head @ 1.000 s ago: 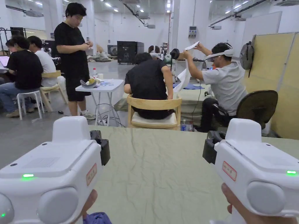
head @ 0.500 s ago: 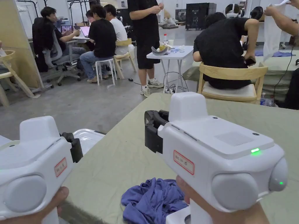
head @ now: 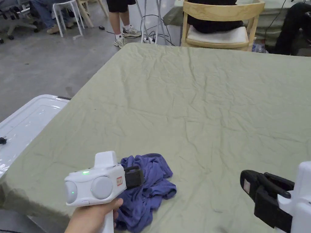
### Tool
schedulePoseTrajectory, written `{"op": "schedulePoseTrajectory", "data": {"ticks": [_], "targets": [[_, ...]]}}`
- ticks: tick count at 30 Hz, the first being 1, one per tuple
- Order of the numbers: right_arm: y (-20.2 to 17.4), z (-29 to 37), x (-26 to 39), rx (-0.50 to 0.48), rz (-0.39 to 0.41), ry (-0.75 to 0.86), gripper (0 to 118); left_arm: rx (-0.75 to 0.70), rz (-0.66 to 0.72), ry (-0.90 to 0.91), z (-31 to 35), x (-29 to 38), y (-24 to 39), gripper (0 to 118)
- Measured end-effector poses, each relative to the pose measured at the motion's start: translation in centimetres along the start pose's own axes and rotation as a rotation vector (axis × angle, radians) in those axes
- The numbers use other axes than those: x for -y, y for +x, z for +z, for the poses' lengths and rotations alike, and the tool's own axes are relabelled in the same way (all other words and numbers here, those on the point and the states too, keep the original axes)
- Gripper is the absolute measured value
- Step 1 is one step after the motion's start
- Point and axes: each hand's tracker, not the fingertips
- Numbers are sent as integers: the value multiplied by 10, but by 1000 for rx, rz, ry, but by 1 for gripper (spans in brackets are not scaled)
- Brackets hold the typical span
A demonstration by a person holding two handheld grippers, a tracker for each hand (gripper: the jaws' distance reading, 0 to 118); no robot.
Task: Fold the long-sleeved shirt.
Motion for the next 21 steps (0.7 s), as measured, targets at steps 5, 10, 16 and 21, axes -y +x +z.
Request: {"op": "schedulePoseTrajectory", "data": {"ticks": [5, 10, 16, 21], "targets": [[30, -2, 3, 83, -18, -24, 3, -64, 20, -56, -36, -5, 5, 24], [48, 11, -6, 116, -61, 27, 3, 28, -1, 92, 30, -32, 22, 16], [49, 49, -19, 76, -109, 154, 3, 209, -77, 336, 166, -78, 83, 15], [49, 90, -29, 36, -58, 225, 3, 331, -148, 525, 262, -107, 156, 15]]}}
